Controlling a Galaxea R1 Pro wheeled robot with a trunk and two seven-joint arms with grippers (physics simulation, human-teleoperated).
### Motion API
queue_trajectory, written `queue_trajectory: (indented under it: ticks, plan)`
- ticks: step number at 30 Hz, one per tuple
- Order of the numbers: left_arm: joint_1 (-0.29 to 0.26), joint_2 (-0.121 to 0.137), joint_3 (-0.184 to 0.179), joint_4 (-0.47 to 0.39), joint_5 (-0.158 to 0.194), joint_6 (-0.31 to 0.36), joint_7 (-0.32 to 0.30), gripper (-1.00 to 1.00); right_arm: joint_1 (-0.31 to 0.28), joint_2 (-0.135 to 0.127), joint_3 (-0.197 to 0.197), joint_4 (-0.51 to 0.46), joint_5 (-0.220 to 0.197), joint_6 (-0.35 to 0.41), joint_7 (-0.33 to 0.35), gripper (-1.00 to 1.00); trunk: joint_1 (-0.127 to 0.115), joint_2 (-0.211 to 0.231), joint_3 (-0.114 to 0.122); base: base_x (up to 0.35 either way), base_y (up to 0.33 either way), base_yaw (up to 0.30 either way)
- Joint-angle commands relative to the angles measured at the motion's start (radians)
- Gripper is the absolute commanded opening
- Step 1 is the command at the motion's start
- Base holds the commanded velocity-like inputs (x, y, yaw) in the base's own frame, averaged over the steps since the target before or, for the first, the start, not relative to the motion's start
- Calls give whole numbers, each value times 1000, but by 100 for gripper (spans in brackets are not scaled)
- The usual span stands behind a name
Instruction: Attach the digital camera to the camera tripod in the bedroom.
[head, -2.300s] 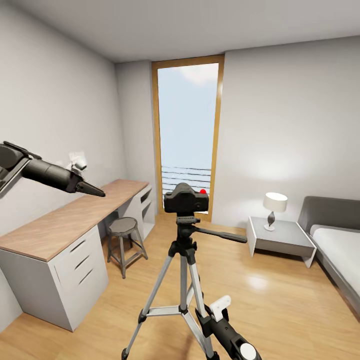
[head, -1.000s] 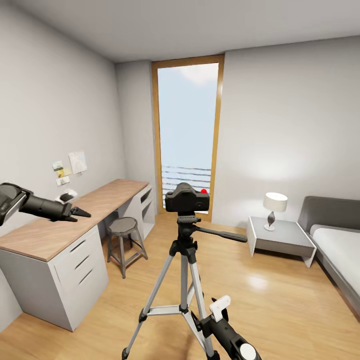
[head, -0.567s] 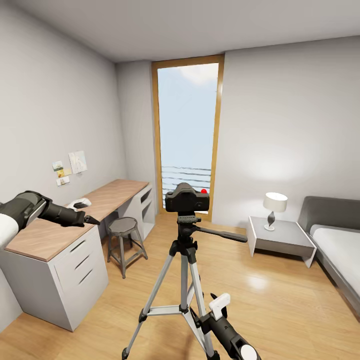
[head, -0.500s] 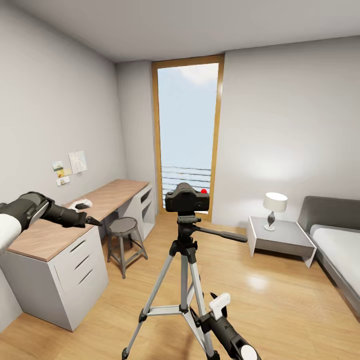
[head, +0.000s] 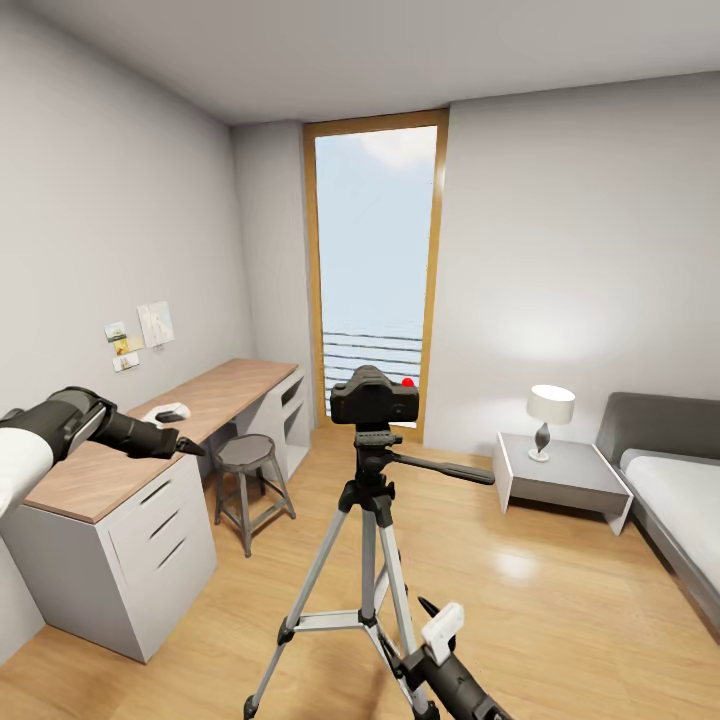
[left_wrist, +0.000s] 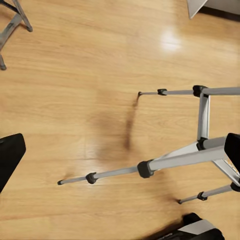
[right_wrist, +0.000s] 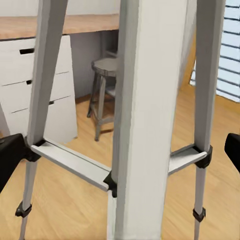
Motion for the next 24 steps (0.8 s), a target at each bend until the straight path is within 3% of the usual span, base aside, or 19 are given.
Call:
queue_trajectory:
  ticks: [1, 10, 12, 14, 16, 24]
  plan:
    - [1, 1, -8, -1, 10, 0, 6, 100, 0, -5, -1, 31, 6, -43, 5, 100, 0, -1, 0, 0, 0, 0]
    - [1, 0, -9, 21, 10, -24, 18, 100, 0, -33, -2, 162, 6, -180, 14, 100, 0, -1, 0, 0, 0, 0]
    - [2, -1, -9, 33, 10, -28, 20, 100, 0, -44, -2, 240, 6, -252, 16, 100, 0, -1, 0, 0, 0, 0]
    - [2, -1, -9, 41, 10, -31, 21, 100, 0, -51, -2, 364, 6, -382, 17, 100, 0, -1, 0, 0, 0, 0]
    - [2, 0, -9, 42, 10, -31, 21, 100, 0, -52, -2, 431, 6, -434, 16, 100, 0, -1, 0, 0, 0, 0]
    - [2, -1, -8, 70, 10, -34, 21, 100, 1, -77, -2, 552, 3, -434, 16, 100, 0, -1, 0, 0, 0, 0]
